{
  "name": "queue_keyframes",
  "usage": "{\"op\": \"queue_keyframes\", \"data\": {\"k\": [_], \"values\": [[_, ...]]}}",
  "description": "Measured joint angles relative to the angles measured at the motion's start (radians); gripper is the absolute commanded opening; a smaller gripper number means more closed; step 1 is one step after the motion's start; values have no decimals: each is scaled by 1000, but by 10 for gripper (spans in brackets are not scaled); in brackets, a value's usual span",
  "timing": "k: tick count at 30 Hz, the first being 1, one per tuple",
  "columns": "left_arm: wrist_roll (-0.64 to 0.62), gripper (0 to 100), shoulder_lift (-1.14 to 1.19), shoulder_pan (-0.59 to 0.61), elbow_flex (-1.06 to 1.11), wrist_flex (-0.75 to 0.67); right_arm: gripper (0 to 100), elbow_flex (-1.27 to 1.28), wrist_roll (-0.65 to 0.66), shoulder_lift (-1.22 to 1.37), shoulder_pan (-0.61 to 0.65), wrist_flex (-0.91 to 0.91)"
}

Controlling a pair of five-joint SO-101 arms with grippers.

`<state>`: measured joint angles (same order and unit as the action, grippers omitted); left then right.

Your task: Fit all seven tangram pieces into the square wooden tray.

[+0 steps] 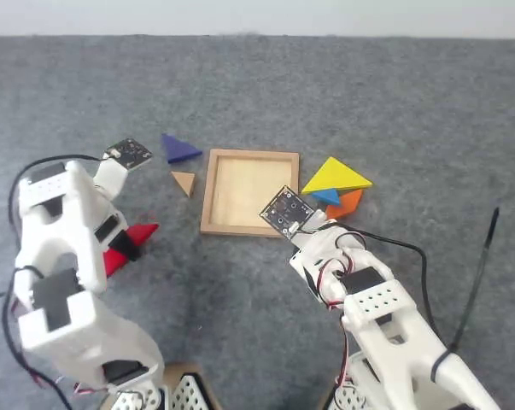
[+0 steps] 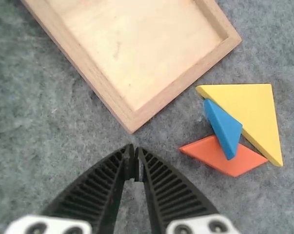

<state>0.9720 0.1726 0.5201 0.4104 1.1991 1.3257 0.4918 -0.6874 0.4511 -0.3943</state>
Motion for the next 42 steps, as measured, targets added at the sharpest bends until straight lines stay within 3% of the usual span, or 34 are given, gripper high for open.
{"op": "queue_keyframes", "data": {"k": [10, 18, 21, 26, 32, 42], "values": [[-150, 257, -44, -3, -18, 81, 8, 0, 0, 0, 0, 0], [-580, 257, -44, -147, -152, 207, 8, 0, 0, 0, 0, 0], [-667, 257, -44, -235, -169, 212, 8, 0, 0, 0, 0, 0], [-672, 258, -44, -371, -215, 183, 8, 0, 0, 0, 0, 0], [-489, 258, -44, -497, -279, 144, 8, 0, -5, 0, -40, 0], [-276, 258, -44, -637, -304, 26, 8, -32, -129, 0, -181, -94]]}}
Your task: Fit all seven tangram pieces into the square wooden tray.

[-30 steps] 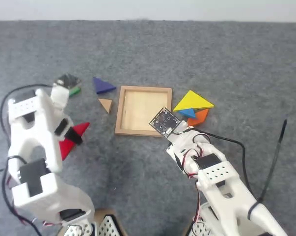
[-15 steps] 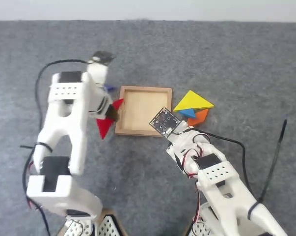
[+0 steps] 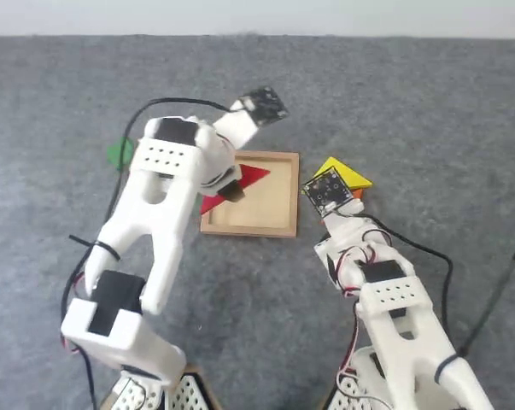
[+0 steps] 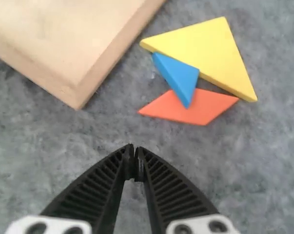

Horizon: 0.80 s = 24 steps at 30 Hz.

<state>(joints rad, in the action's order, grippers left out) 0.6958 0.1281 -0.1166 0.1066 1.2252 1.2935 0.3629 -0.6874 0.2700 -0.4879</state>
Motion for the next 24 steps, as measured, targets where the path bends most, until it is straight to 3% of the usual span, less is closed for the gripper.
{"op": "queue_keyframes", "data": {"k": [4, 11, 18, 24], "values": [[-3, 258, 0, -49, -2, -29, 8, -3, -3, 0, -6, -5], [-273, 258, 0, -72, -2, -34, 8, -3, -3, 0, -5, -5], [-359, 258, 0, -72, -2, -35, 8, -3, -3, 0, -5, -6], [-677, 258, 34, -60, -2, -37, 8, -3, -3, 0, -5, -6]]}}
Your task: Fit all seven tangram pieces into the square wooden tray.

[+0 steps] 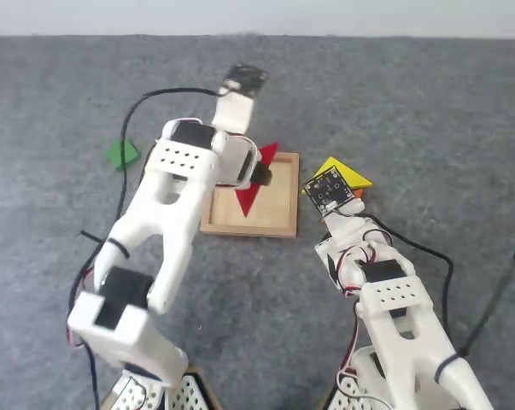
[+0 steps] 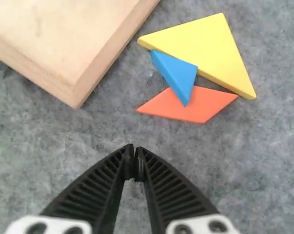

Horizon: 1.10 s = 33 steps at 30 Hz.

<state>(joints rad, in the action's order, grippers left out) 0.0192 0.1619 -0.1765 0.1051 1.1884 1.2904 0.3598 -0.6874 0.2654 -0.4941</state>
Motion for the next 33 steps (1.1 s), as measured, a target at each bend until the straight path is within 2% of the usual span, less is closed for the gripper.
{"op": "queue_keyframes", "data": {"k": [5, 8, 13, 22, 25, 27, 31, 33], "values": [[-319, 258, 110, 49, 0, -32, 8, 0, 0, 0, 0, 0], [-423, 258, 121, 63, 0, -32, 8, 0, 0, 0, 0, 0], [-479, 258, 121, 63, 0, -32, 8, 0, -2, 0, 0, 0], [-483, 258, 121, 63, 0, -34, 8, 0, -3, 0, 0, 0], [-422, 258, 121, 63, 0, -34, 8, 0, -3, 0, 0, 0], [-330, 258, 121, 63, 0, -34, 8, 0, -3, 0, 0, 0], [-49, 258, 123, 58, -43, -32, 8, 0, -3, 0, 0, 0], [141, 258, 123, 51, -58, -9, 8, 0, -3, 0, 0, 0]]}}
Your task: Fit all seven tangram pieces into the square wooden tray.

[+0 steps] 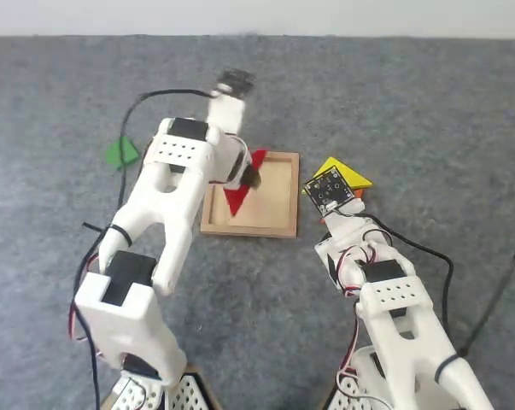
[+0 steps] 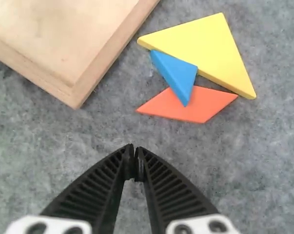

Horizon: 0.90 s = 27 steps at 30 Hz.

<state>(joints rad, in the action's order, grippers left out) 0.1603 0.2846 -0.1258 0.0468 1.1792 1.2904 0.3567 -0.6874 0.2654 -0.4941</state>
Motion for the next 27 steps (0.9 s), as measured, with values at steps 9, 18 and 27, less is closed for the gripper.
{"op": "queue_keyframes", "data": {"k": [9, 18, 27], "values": [[827, 259, 0, -14, -71, 95, 8, 0, 0, 0, 0, 0], [1318, 260, 0, -14, -74, 97, 8, 0, 0, 0, 0, 0], [1467, 261, 84, -26, -74, 60, 8, 0, 0, 0, 0, 0]]}}
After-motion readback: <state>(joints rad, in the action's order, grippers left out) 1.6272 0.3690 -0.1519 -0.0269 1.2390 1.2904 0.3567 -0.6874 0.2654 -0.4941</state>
